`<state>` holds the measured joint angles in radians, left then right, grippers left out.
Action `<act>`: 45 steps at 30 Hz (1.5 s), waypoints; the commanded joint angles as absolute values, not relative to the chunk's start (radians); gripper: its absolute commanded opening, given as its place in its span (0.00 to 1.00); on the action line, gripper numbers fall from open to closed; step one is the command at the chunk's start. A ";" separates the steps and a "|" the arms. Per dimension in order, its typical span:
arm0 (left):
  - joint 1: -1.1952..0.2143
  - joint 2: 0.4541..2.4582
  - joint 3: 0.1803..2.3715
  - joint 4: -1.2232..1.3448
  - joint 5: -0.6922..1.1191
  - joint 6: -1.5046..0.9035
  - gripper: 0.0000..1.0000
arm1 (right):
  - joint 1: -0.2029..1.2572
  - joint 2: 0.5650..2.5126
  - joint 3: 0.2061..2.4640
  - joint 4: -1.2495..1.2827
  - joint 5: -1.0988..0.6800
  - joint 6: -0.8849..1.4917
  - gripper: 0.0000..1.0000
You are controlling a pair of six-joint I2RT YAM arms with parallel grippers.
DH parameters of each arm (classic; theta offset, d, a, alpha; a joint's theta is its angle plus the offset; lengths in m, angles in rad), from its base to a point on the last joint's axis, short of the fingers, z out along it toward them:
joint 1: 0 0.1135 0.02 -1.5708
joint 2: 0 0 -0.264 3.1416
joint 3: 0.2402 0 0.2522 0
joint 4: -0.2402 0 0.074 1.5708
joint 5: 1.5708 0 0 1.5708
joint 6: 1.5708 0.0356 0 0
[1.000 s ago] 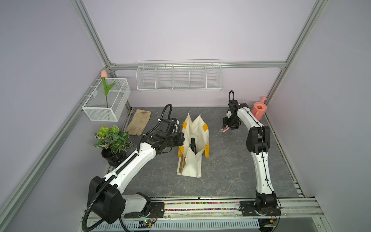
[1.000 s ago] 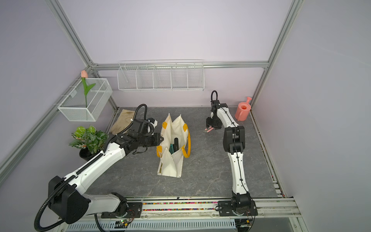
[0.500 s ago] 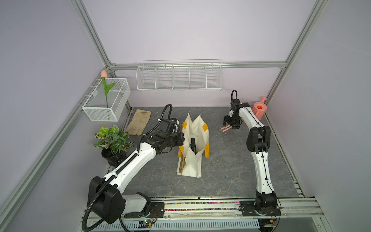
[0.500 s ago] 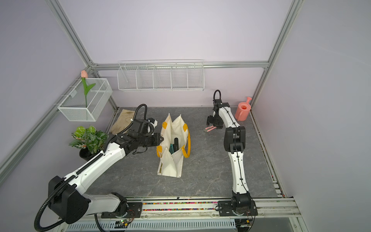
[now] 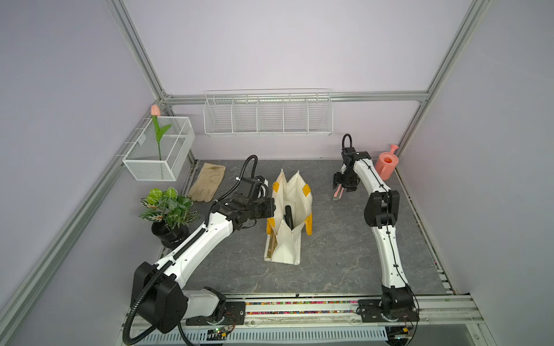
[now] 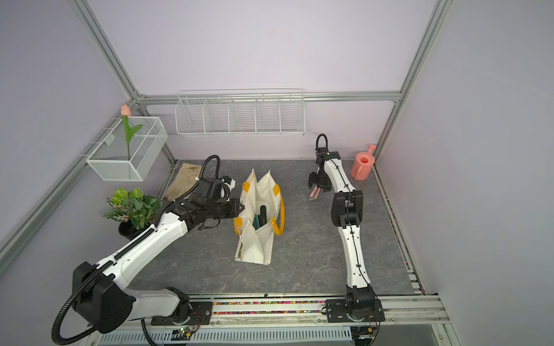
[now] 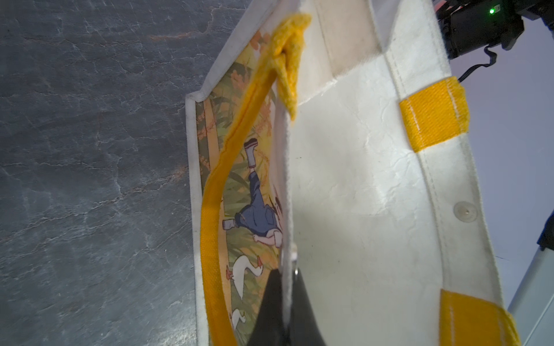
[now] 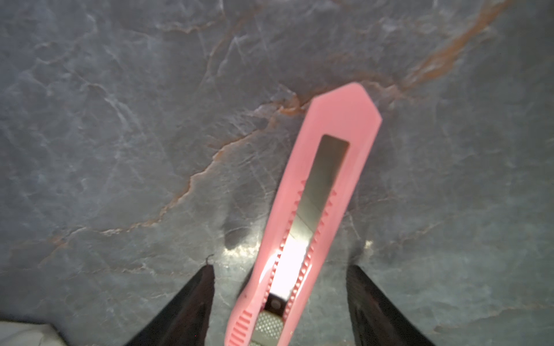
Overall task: Place the art knife into the pouch
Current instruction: Pick up the utility knife at the center of the board.
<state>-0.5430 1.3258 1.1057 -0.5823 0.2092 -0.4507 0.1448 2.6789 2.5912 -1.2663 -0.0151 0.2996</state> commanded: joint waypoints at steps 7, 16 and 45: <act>-0.540 1.326 1.094 -0.617 0.216 -0.439 0.00 | 0.148 2.722 2.597 -1.416 0.041 0.185 0.63; -0.541 1.311 1.095 -0.630 0.208 -0.440 0.00 | 0.162 2.708 2.507 -1.390 0.004 0.133 0.50; -0.541 1.308 1.102 -0.634 0.208 -0.440 0.00 | 0.199 2.245 2.040 -1.193 -0.067 0.103 0.07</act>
<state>-0.5430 1.3228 1.1057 -0.5888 0.2058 -0.4484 0.1860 2.3375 2.0747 -1.2194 -0.0425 0.1104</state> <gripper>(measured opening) 0.049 0.351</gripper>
